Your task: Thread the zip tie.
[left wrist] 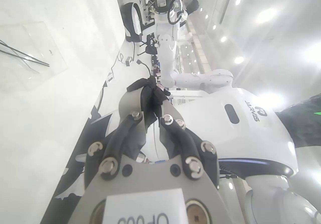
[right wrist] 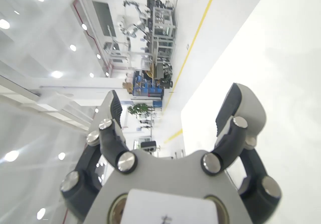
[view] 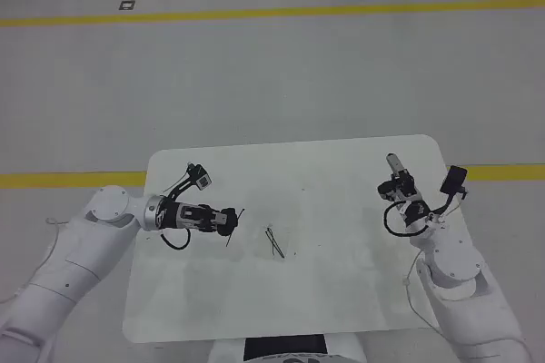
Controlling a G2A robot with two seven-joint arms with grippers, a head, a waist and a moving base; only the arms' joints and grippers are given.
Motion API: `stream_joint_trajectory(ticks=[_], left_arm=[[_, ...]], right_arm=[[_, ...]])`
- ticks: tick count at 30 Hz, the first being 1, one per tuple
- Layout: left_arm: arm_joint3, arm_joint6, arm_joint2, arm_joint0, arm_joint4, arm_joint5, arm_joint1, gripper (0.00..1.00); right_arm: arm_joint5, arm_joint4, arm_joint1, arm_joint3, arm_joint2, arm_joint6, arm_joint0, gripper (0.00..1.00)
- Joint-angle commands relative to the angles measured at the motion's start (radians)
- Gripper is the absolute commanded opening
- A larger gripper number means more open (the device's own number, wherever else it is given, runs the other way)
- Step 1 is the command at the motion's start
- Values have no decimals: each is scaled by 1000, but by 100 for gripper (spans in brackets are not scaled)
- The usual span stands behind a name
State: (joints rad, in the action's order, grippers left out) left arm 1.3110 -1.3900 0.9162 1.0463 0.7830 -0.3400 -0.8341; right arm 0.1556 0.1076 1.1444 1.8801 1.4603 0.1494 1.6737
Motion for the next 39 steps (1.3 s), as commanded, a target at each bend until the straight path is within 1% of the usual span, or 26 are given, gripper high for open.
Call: stream_joint_trajectory(ticks=[1,4,7,12,14,16,25,26,29,31,34,39], left_arm=[[0,0,0,0,0,0,0,0],[0,0,0,0,0,0,0,0],[0,0,0,0,0,0,0,0],[0,0,0,0,0,0,0,0],[0,0,0,0,0,0,0,0],[0,0,0,0,0,0,0,0],[0,0,0,0,0,0,0,0],[0,0,0,0,0,0,0,0],[0,0,0,0,0,0,0,0],[0,0,0,0,0,0,0,0],[0,0,0,0,0,0,0,0],[0,0,0,0,0,0,0,0]], right_arm=[[61,-73,1,-12,-53,38,-33,100],[133,-140,6,-36,-136,75,-88,100],[184,-190,15,-63,-213,94,-142,100],[184,-250,33,-143,-311,104,-218,100],[184,-249,40,-165,-341,121,-239,100],[184,-258,45,-182,-354,128,-253,100],[184,-258,45,-182,-354,128,-253,100],[167,-240,46,-180,-356,142,-250,100],[101,-109,47,-192,-334,255,-257,100],[81,-38,49,-202,-333,329,-272,100],[71,47,54,-230,-350,425,-307,100],[72,171,69,-288,-395,544,-374,100]])
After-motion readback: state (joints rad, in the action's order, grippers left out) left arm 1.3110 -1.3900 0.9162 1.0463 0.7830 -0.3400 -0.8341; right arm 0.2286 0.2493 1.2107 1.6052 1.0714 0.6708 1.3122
